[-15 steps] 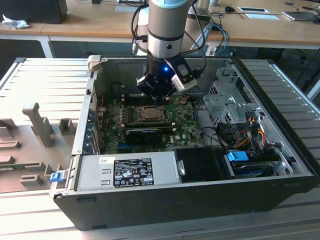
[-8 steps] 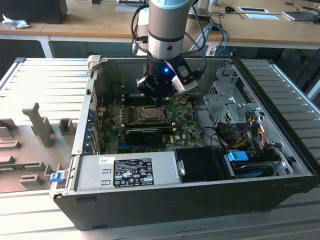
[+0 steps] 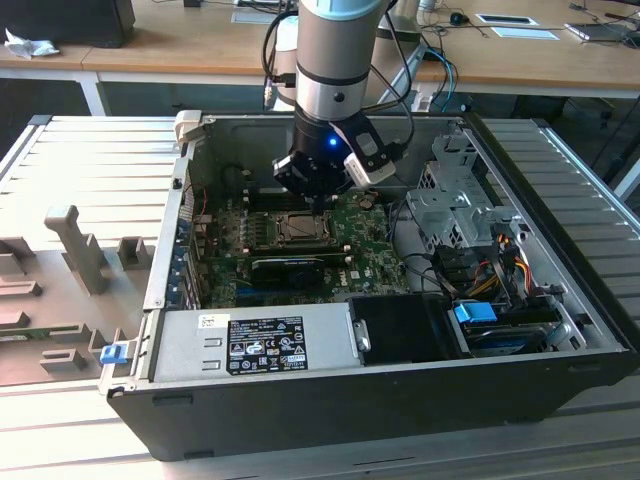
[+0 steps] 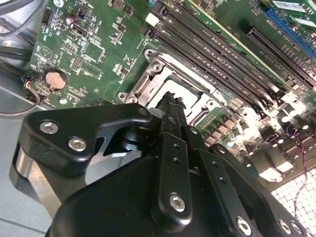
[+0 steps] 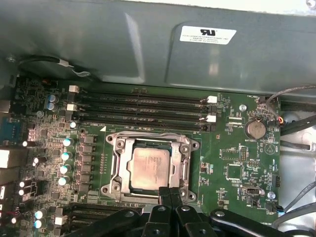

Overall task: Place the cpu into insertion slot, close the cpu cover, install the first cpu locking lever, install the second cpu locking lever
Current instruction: 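Install the second cpu locking lever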

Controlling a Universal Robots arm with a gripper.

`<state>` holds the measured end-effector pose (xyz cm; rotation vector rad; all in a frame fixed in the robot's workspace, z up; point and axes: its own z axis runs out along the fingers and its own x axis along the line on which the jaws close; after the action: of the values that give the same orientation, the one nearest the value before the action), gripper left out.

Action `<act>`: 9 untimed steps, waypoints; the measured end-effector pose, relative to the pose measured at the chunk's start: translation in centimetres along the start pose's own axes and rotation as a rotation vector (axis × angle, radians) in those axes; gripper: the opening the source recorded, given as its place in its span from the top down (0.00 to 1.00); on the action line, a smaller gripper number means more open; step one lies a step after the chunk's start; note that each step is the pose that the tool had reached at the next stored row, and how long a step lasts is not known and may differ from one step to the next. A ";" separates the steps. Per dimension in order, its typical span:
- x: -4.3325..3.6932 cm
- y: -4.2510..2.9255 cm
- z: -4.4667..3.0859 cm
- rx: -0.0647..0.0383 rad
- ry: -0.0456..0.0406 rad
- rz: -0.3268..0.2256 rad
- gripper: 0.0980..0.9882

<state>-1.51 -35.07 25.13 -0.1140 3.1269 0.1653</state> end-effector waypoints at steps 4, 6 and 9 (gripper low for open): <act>0.01 -0.11 -0.01 0.000 0.0000 0.000 0.99; 0.01 -0.17 -0.02 0.000 0.0000 0.000 0.99; 0.02 -0.27 -0.03 0.000 0.0000 0.000 0.99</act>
<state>-1.51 -35.34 25.13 -0.1140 3.1269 0.1653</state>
